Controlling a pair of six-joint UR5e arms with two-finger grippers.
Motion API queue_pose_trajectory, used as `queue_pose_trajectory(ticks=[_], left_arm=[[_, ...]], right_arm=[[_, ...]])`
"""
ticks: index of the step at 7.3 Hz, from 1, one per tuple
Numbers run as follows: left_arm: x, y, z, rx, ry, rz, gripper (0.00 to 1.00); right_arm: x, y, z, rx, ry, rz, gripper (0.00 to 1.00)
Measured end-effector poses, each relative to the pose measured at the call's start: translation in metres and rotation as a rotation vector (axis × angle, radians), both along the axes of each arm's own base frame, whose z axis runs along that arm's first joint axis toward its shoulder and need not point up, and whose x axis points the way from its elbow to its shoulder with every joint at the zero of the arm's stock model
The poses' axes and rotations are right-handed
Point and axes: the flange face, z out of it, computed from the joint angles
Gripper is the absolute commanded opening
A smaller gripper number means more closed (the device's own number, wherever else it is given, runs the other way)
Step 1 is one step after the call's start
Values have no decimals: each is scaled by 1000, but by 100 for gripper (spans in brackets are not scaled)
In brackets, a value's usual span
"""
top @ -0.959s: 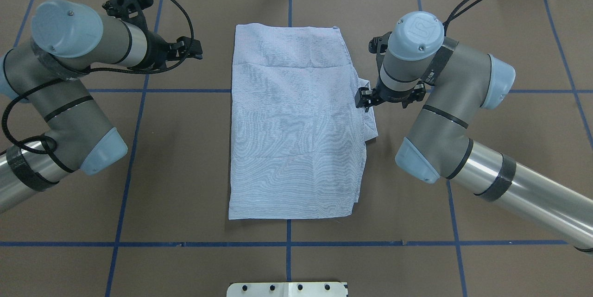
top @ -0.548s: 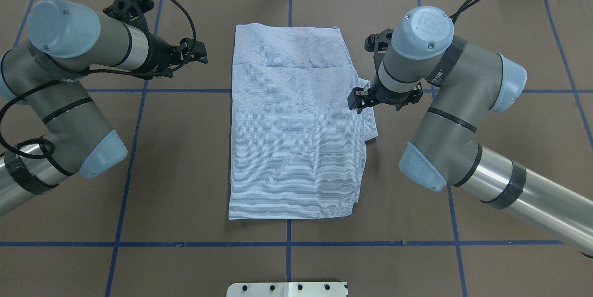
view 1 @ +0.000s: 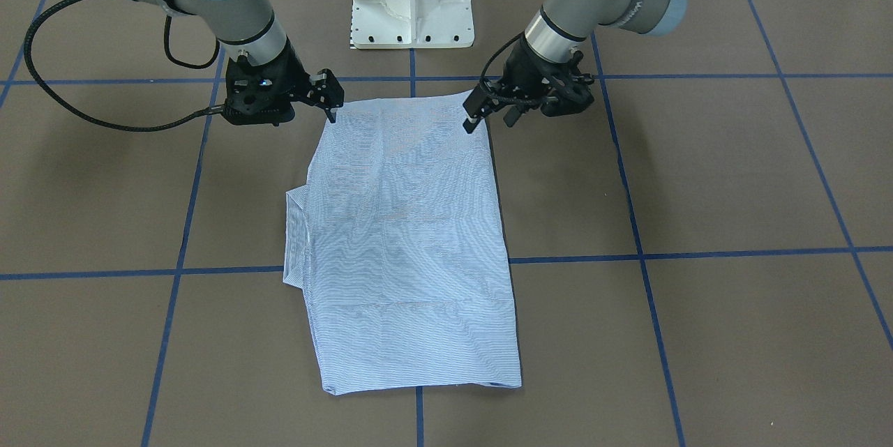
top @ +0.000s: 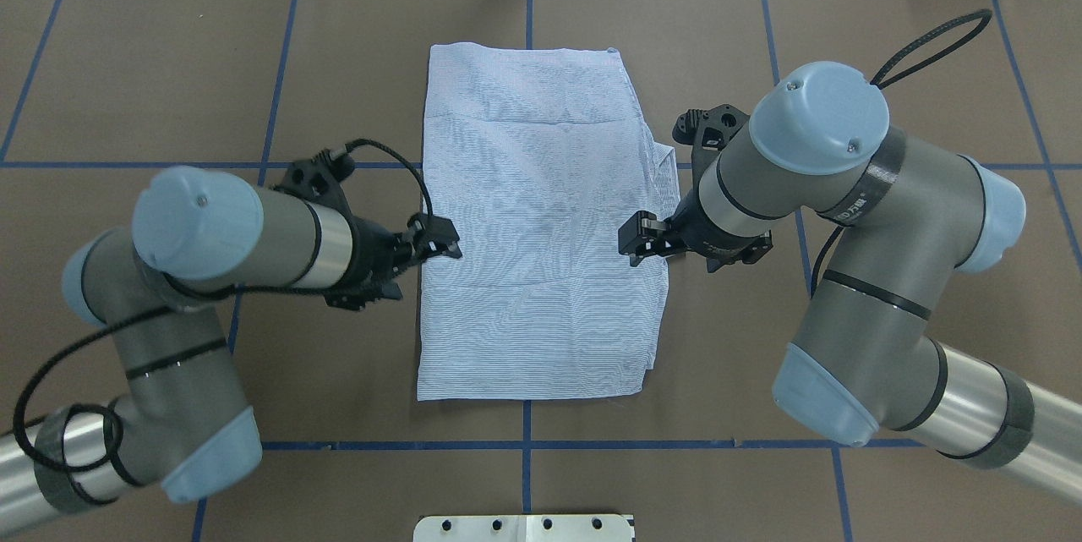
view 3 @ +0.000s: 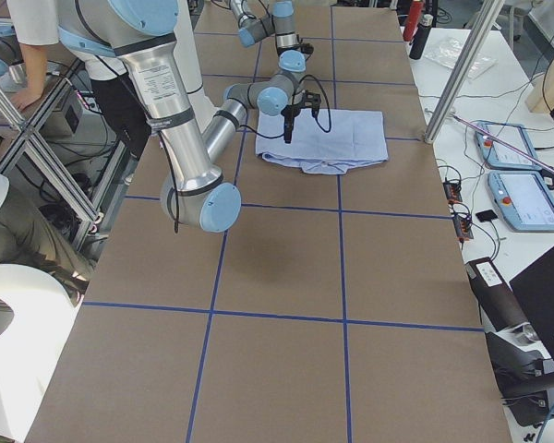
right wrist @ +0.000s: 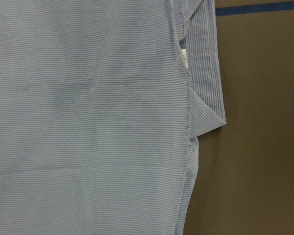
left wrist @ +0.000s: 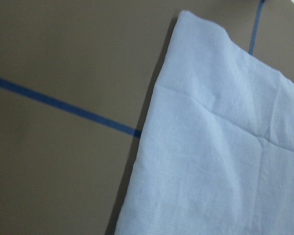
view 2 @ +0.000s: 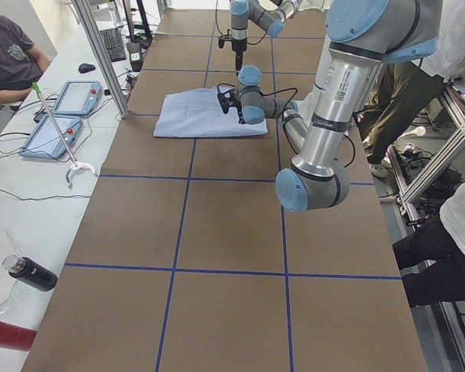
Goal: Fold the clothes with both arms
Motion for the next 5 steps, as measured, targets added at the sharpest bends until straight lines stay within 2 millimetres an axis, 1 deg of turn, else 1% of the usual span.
queue_pose_trajectory(ticks=[1,2,3,4,5], left_arm=[[22,32,2,-34,-2,6,96],[39,56,9,-59,-18,11,94],[47,72,21,-74,-40,19,94],[51,79,33,-82,-63,23,94],[51,82,44,-89,-83,25,94]], right_arm=[[0,6,-6,-11,-16,2,100],[0,10,-10,-14,-32,5,100],[-1,11,-12,-15,-45,8,100],[-1,12,-14,-16,-52,9,100],[-1,12,-14,-16,-55,9,100]])
